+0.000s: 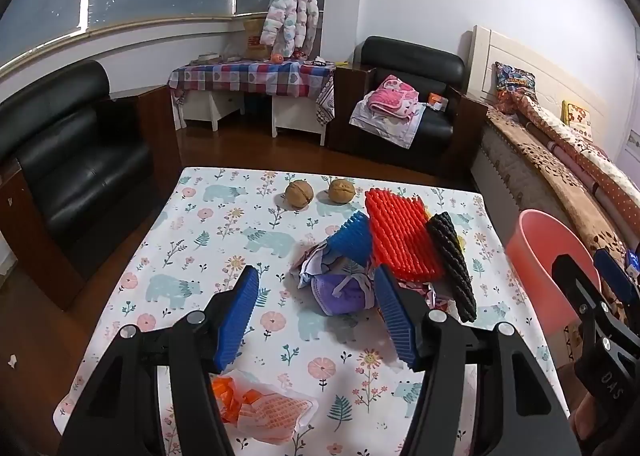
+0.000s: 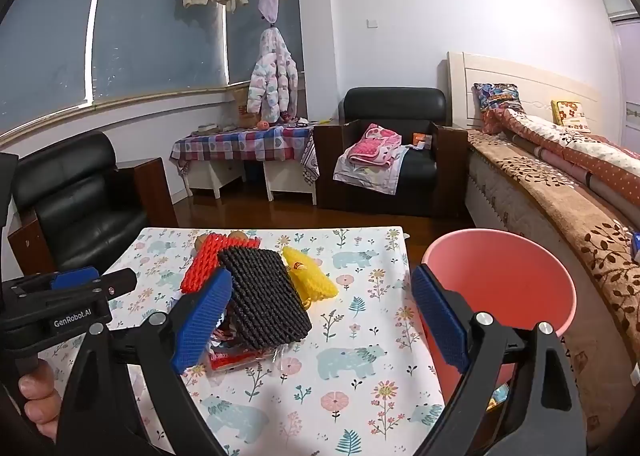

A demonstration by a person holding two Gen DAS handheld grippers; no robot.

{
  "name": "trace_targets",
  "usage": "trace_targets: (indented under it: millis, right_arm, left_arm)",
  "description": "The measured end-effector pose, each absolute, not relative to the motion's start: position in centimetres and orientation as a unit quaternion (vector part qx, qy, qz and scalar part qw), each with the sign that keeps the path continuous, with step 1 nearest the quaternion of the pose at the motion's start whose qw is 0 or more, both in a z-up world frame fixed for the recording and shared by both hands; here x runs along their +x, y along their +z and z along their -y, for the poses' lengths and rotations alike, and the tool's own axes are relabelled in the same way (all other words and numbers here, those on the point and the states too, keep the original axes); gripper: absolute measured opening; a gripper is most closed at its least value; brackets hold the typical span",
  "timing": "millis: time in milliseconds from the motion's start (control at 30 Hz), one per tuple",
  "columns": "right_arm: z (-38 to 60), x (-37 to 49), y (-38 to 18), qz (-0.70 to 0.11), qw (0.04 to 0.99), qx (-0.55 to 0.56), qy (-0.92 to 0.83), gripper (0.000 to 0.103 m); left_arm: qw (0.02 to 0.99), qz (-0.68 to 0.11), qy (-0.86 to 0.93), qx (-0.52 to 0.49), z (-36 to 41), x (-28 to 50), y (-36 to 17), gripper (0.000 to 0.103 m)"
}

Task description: Collect trash

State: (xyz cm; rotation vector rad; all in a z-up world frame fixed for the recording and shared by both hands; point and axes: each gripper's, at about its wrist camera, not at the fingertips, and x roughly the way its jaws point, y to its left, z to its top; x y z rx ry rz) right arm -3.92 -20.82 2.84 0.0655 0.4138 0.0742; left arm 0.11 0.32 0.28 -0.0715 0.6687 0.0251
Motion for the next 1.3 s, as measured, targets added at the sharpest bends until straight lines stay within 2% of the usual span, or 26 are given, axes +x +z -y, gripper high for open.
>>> trace_targets:
  millis: [1000, 1067, 1300]
  right_arm:
    - [20.3, -3.9, 3.0, -0.201, 0.978, 0.026, 0.046, 0.092]
    - [20.3, -3.9, 3.0, -0.202, 0.978, 0.027, 0.047, 0.092]
    - [20.3, -4.1, 3.1, -0.203, 0.978, 0.027, 0.048, 0.092]
  left_arm:
    - [0.945, -0.323, 0.015, -0.038, -1.6, 1.9, 1.4, 0.060]
    - [0.947, -0.319, 0.021, -0.041, -1.5, -0.7, 1.4, 0.060]
    - [0.946, -0.320, 0.021, -0.043, -1.7, -0.7, 1.5, 0.060]
